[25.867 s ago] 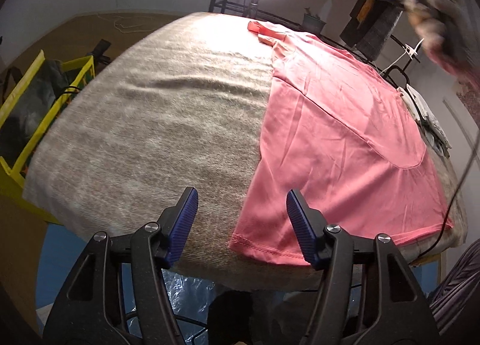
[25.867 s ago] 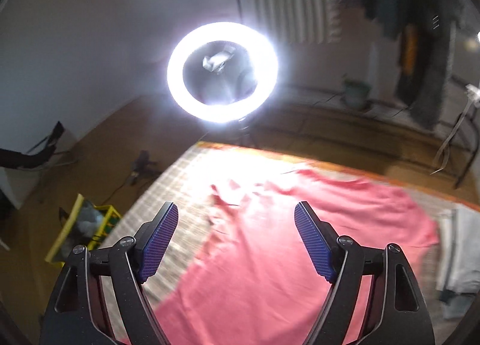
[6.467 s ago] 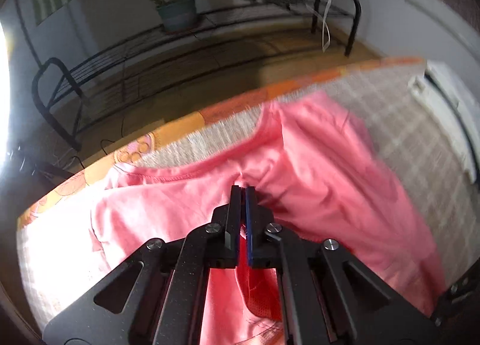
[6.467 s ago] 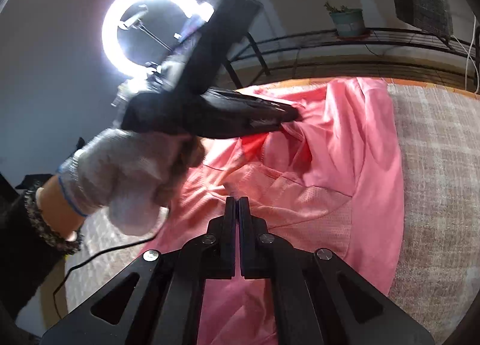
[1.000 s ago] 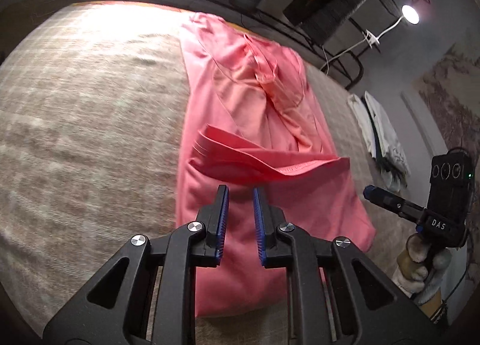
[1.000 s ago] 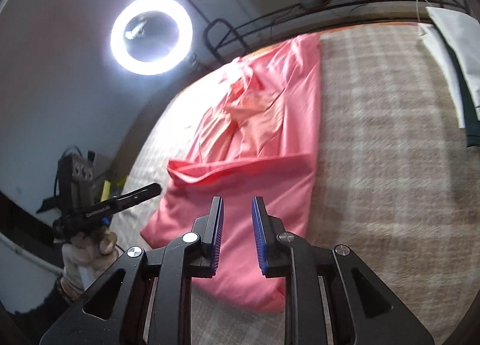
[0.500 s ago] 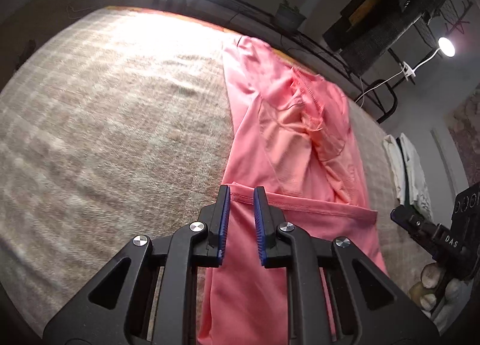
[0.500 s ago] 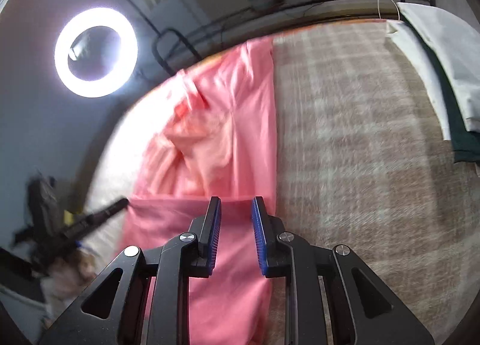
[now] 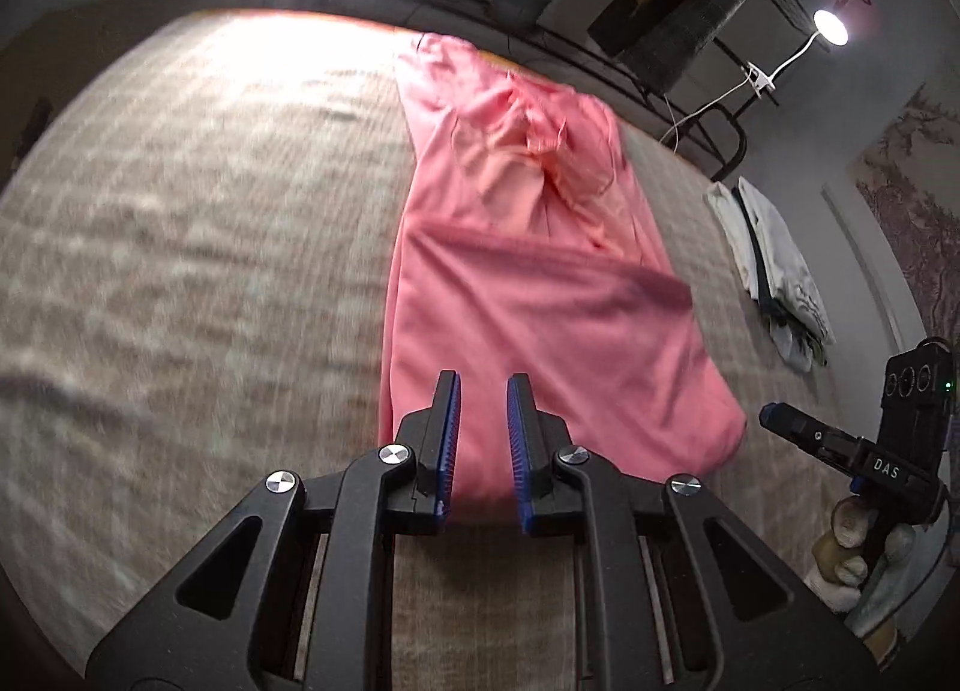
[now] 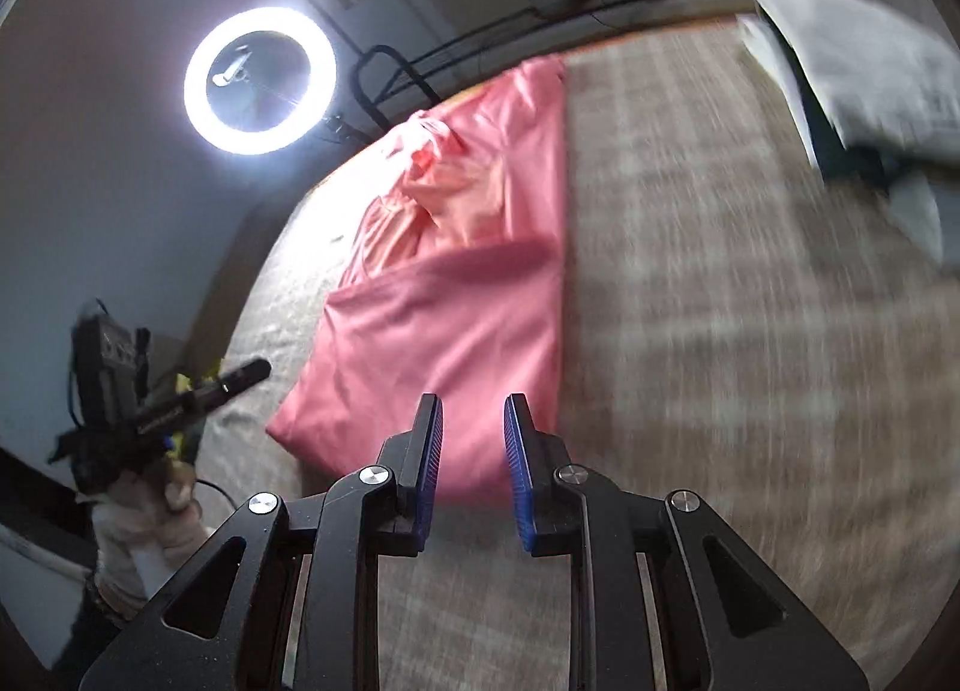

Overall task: Fold small clothes
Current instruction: 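Fold the hem end up over the strip toward the collar with both grippers, then release the folded hem and open both grippers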

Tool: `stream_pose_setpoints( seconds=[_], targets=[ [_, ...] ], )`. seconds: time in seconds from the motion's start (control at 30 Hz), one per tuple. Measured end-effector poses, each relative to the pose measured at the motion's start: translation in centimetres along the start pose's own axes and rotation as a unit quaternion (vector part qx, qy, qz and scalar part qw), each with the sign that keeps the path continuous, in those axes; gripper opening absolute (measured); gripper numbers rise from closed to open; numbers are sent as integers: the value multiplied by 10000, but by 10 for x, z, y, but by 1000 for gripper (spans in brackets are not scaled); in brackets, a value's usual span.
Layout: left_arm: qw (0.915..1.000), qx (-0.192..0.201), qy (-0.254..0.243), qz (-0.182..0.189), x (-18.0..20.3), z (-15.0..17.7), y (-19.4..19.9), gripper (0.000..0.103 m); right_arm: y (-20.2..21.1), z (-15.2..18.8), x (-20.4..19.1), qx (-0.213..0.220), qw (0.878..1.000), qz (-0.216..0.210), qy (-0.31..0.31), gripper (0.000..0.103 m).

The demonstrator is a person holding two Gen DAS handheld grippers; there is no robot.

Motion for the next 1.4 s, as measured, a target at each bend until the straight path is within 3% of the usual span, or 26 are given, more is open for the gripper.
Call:
stream_pose_setpoints(
  seconds=[0.13, 0.37, 0.53, 0.7, 0.77, 0.87, 1.17, 1.23, 1.33, 1.4],
  targets=[
    [9997, -200, 52, -135, -12, 15, -10, 14, -3, 12, 5, 13, 9999, -144, -54, 48],
    [9995, -221, 24, -227, -9, 18, -16, 14, -22, 9, -2, 134, 9987, -482, 73, 48],
    [9990, -252, -45, -356, -15, 17, -24, 14, -30, 16, -3, 0, 9978, -667, 41, 31],
    [9988, -233, -80, -420, -20, 16, -25, 14, -15, 23, 5, -145, 9971, -655, 363, 25],
    [9982, -183, -208, -530, -21, 16, -25, 14, -12, 30, 12, -309, 9971, -534, 440, 13],
    [9978, -142, -268, -587, -21, 18, -25, 14, -9, 44, 24, -623, 9960, 8, 642, 13],
    [9971, -54, -302, -696, -18, 18, -18, 14, 12, 12, 5, 409, 9971, -166, 628, 14],
    [9969, -25, -305, -720, -20, 18, -15, 14, 1, 10, -3, 202, 9959, 77, 882, 14],
    [9971, 33, -242, -715, -24, 16, -7, 14, -28, 31, 2, -740, 9844, 902, 1317, 14],
    [9972, 129, -231, -702, -25, 12, 3, 14, -25, 34, 0, -783, 9829, 986, 1343, 14]
  ],
)
Point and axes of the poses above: each gripper's, at about its wrist camera, not at the fingertips, and y roughly against the way its jaws point, x to its right, z to its underside, the point moved 9 cm from there along -y, roughly the way its jaws point, and after that the axes turned 15 degrees about y, right-handed, at the moved point
